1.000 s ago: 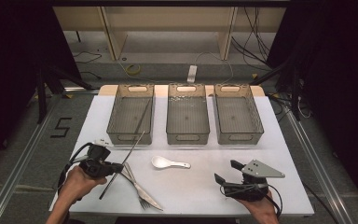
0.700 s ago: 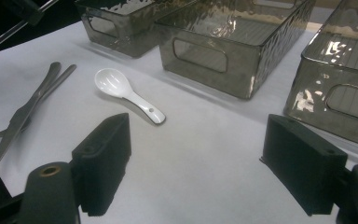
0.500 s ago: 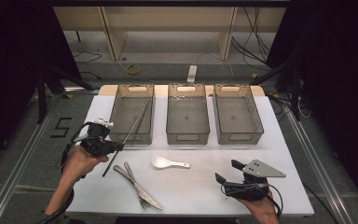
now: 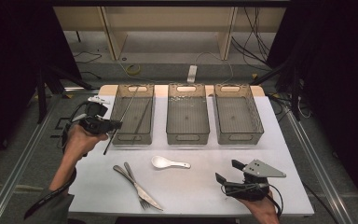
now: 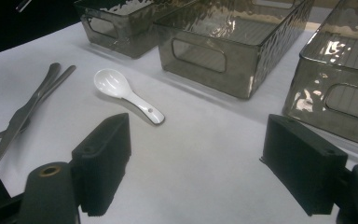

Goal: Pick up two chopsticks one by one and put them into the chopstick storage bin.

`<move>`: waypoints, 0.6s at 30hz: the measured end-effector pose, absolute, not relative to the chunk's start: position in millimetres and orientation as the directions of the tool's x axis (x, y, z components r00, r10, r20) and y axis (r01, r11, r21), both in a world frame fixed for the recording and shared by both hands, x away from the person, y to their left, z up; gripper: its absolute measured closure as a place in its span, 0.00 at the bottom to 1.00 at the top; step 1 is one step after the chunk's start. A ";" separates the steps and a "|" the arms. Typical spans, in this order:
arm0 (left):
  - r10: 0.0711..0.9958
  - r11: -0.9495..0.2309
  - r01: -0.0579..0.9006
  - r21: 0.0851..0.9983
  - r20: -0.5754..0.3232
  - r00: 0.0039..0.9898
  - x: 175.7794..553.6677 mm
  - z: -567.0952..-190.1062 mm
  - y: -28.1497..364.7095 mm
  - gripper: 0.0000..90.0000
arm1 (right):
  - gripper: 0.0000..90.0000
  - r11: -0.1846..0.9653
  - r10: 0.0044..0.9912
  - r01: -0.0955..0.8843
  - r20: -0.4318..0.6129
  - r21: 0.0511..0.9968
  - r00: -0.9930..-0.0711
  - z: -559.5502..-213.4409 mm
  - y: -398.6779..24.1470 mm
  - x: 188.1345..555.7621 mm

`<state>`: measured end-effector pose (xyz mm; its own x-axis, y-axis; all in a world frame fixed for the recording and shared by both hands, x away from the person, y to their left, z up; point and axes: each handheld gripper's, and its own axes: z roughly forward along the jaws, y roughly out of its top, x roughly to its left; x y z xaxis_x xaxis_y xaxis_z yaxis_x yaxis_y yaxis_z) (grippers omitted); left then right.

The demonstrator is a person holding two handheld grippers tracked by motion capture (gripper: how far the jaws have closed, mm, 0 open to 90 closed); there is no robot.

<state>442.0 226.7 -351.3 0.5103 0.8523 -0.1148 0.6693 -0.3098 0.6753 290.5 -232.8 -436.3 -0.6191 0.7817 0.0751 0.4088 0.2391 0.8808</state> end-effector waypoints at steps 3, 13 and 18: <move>0.855 -0.287 0.668 0.687 -0.131 0.503 451.8 -347.6 227.9 0.94 | 0.27 0.239 0.781 0.408 0.074 0.881 -0.620 -436.4 -233.0 290.8; 0.869 -0.280 0.664 0.694 -0.111 0.483 482.7 -342.1 219.2 0.94 | 0.27 0.234 0.782 0.408 0.078 0.882 -0.618 -436.3 -233.6 290.9; 0.879 -0.274 0.671 0.689 -0.104 0.466 498.6 -345.1 218.5 0.94 | 0.27 0.234 0.782 0.409 0.080 0.882 -0.619 -436.4 -234.0 290.8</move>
<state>498.6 218.5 -345.1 0.4660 0.8787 -0.1037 0.6706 -0.2743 0.6892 290.8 -234.0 -436.4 -0.6185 0.7817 0.0798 0.4090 0.2335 0.8822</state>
